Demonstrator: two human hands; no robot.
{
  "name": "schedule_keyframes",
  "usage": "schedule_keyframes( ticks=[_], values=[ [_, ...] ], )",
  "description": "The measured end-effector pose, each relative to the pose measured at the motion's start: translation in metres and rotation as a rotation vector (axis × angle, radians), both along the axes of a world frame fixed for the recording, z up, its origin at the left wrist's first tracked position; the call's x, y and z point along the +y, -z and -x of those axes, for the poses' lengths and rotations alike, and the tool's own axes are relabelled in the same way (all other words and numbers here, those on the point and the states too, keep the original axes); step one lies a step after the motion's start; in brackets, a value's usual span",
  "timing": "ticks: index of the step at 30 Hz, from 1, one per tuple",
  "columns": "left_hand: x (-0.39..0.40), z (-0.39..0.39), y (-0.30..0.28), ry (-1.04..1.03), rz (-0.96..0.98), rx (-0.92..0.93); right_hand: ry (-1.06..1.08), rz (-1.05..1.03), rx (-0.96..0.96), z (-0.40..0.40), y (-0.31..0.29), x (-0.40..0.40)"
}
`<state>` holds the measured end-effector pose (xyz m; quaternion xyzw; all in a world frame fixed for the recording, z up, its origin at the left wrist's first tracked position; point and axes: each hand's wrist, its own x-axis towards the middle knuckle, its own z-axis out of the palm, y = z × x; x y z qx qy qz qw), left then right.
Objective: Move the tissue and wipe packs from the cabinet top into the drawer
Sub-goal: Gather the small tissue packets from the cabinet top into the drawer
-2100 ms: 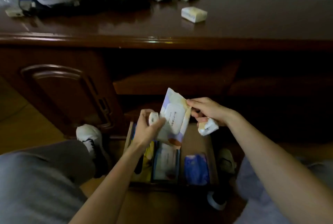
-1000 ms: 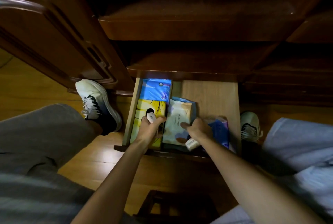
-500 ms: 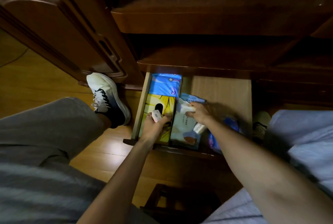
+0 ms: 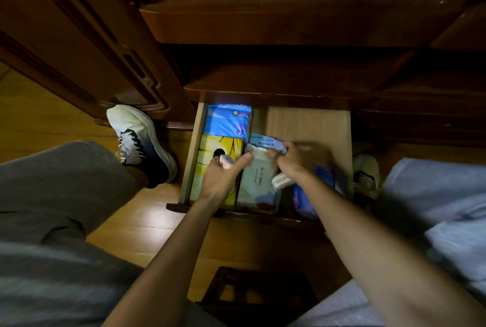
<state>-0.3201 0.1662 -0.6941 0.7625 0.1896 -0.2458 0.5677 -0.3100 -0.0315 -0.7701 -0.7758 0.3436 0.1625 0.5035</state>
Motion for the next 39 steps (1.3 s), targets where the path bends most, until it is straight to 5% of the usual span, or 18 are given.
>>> schedule_keyframes(
  ticks=[4,8,14,20,27,39],
  values=[
    [-0.012,-0.002,-0.003,0.019,0.125,0.102,0.375,-0.473,0.089,0.006,-0.023,-0.023],
    [-0.031,0.011,-0.007,0.025,0.255,0.289,0.262,-0.432,-0.092,0.015,-0.035,-0.012],
    [-0.045,0.020,-0.013,-0.223,0.310,0.255,0.143,-0.793,-0.228,0.039,-0.052,0.005],
    [-0.050,0.017,-0.015,-0.149,0.203,0.053,-0.192,-0.537,-0.055,0.054,-0.057,-0.022],
    [-0.039,0.017,-0.008,-0.219,0.127,0.052,0.025,0.250,-0.129,0.027,-0.041,-0.065],
    [-0.033,0.007,0.007,-0.256,0.186,0.122,0.228,-0.058,0.061,-0.021,0.011,-0.061]
  ],
)
